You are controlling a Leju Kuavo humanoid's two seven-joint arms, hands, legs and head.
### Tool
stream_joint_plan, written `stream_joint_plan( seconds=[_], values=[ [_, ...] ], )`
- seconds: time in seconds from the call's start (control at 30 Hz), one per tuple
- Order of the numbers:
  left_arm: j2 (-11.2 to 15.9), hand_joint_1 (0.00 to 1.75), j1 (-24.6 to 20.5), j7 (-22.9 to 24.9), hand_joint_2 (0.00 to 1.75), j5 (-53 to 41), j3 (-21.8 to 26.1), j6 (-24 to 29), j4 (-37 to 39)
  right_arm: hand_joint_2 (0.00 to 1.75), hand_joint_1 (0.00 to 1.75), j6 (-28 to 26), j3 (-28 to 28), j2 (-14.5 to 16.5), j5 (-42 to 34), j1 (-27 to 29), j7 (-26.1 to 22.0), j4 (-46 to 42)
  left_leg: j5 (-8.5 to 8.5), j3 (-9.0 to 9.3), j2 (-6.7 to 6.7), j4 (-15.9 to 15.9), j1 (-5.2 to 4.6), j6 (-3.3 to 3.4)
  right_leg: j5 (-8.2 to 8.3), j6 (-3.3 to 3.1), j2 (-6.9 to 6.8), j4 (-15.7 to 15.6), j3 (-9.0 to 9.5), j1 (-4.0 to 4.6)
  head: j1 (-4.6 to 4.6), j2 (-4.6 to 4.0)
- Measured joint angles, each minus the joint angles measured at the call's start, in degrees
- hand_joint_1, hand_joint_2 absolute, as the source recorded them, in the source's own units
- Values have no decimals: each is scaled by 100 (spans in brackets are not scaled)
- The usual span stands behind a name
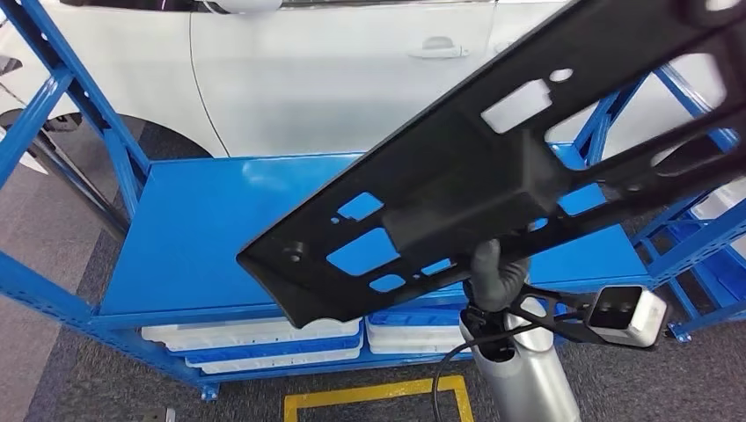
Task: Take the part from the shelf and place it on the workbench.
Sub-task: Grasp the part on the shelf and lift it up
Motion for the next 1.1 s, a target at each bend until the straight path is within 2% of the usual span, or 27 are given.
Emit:
stream_joint_plan(
  seconds=[0.07, 0.1, 0.13, 0.17, 0.2, 0.23, 0.3, 0.33, 0.4, 0.47, 0.5, 0.6, 0.63, 0.67, 0.7, 0.77, 0.8, 0.83, 0.93, 0.97, 1.0, 1.03, 1.1],
  values=[
    [2, 0, 0, -5, 175, 10, 3, 32, 0, 175, 175, 251, -32, 135, -258, 84, 2, -274, 7, -12, -2, -2, -2, 17, -377, 53, -1, 767, -369, -29, 1, 0],
    [2, 0, 4, 0, 175, 6, 5, 56, 0, 175, 175, 239, 2, 193, -355, 132, 3, -381, 6, -17, 0, -1, -4, 16, -494, 70, -2, 1109, -542, -42, 1, 0],
    [2, 0, 6, 7, 175, -5, 6, 83, 0, 175, 175, 159, 66, 235, -436, 173, 4, -474, 6, -18, 1, 0, -5, 15, -505, 77, -4, 1278, -630, -51, 1, 0],
    [2, 0, 5, 20, 175, -18, 6, 110, 0, 175, 175, 60, 164, 258, -504, 198, 5, -552, 4, -13, 1, 1, -5, 12, -402, 74, -4, 1209, -600, -58, 1, 0],
    [2, 0, 4, 36, 175, -28, 6, 134, 0, 175, 175, -23, 277, 268, -549, 209, 6, -622, 0, -4, -1, 1, -5, 6, -214, 60, -5, 913, -454, -63, 1, 0],
    [2, 0, 4, 51, 175, -36, 6, 152, 0, 175, 175, -75, 399, 271, -561, 212, 7, -690, -5, 8, -4, 1, -5, -5, 2, 34, -5, 461, -225, -63, 1, 0],
    [4, 0, 8, 75, 175, -32, 7, 184, 0, 175, 175, -97, 638, 273, -519, 224, 7, -809, -15, 19, -10, 2, -20, -53, 246, -25, -5, -247, 132, -35, 1, 0],
    [7, 0, 15, 80, 175, -24, 8, 193, 0, 175, 175, -92, 744, 272, -468, 240, 7, -853, -17, 20, -10, 1, -25, -84, 277, -52, -3, -404, 207, -17, 1, 0],
    [13, 0, 38, 87, 175, -3, 12, 204, 0, 175, 175, -88, 902, 269, -319, 281, 7, -909, -10, 27, -9, -12, -29, -154, 282, -110, 2, -438, 206, -7, 0, 0],
    [25, 0, 63, 90, 175, 8, 20, 205, 0, 175, 175, -94, 1004, 268, -189, 303, 7, -950, -116, -12, -7, 99, -22, -207, 317, -188, -8, -489, 220, -29, -1, 0],
    [31, 0, 74, 91, 175, 8, 25, 204, 0, 175, 175, -96, 1044, 268, -156, 306, 7, -966, -260, -93, -7, 301, -22, -226, 339, -225, -18, -515, 224, -42, -1, 0],
    [37, 0, 108, 106, 175, 8, 39, 204, 0, 175, 175, -92, 1143, 266, -79, 318, 7, -976, -854, -556, -6, 1412, -13, -267, 374, -272, -36, -507, 176, -30, -1, 0],
    [37, 0, 120, 115, 175, 7, 42, 205, 0, 175, 175, -94, 1171, 265, -42, 321, 7, -970, -931, -646, -6, 1645, -12, -278, 380, -274, -36, -490, 150, -25, -1, 0],
    [37, 0, 129, 122, 175, 7, 43, 205, 0, 175, 175, -99, 1197, 263, -7, 321, 7, -964, -884, -621, -5, 1641, -11, -283, 385, -272, -35, -470, 126, -25, -1, 0],
    [39, 0, 135, 126, 175, 7, 43, 205, 0, 175, 175, -105, 1225, 261, 22, 319, 7, -959, -738, -480, -4, 1402, -9, -281, 388, -268, -34, -446, 105, -26, -1, 0],
    [43, 0, 135, 128, 175, 7, 43, 205, 0, 175, 175, -112, 1269, 259, 48, 314, 7, -953, -402, -36, -3, 580, -8, -256, 393, -241, -32, -389, 67, -19, 0, 0],
    [45, 0, 132, 127, 175, 6, 43, 205, 0, 175, 175, -114, 1284, 258, 54, 311, 7, -952, -295, 115, -6, 267, -15, -231, 401, -216, -30, -363, 45, -9, 0, 0],
    [46, 0, 132, 127, 175, 5, 43, 205, 0, 175, 175, -115, 1295, 258, 59, 308, 7, -952, -249, 178, -10, 109, -24, -201, 415, -183, -27, -346, 24, -1, 0, 0],
    [44, 0, 142, 129, 175, 4, 45, 205, 0, 175, 175, -123, 1315, 249, 68, 306, 7, -952, -169, 129, -9, 77, -29, -96, 471, -72, -18, -348, -13, -2, 0, 0],
    [42, 0, 140, 130, 175, 4, 45, 205, 0, 175, 175, -135, 1319, 243, 78, 303, 7, -952, -123, 106, -1, 62, -19, -52, 409, -38, -14, -299, -44, -7, 0, 0],
    [40, 0, 136, 131, 175, 1, 45, 205, 0, 175, 175, -166, 1323, 235, 97, 298, 7, -952, -70, 68, 8, 45, -6, -15, 256, -6, -9, -148, -111, -15, 1, 0],
    [40, 0, 131, 134, 175, -7, 45, 204, 0, 175, 175, -214, 1327, 224, 126, 293, 7, -952, -12, 14, 18, 30, 6, 15, 24, 25, -5, 122, -216, -29, 1, 0],
    [43, 0, 130, 152, 175, -23, 45, 200, 0, 175, 175, -332, 1333, 187, 203, 289, 7, -952, 83, -126, 25, 35, 0, 31, -487, 75, -5, 890, -469, -53, 1, 0]
  ],
)
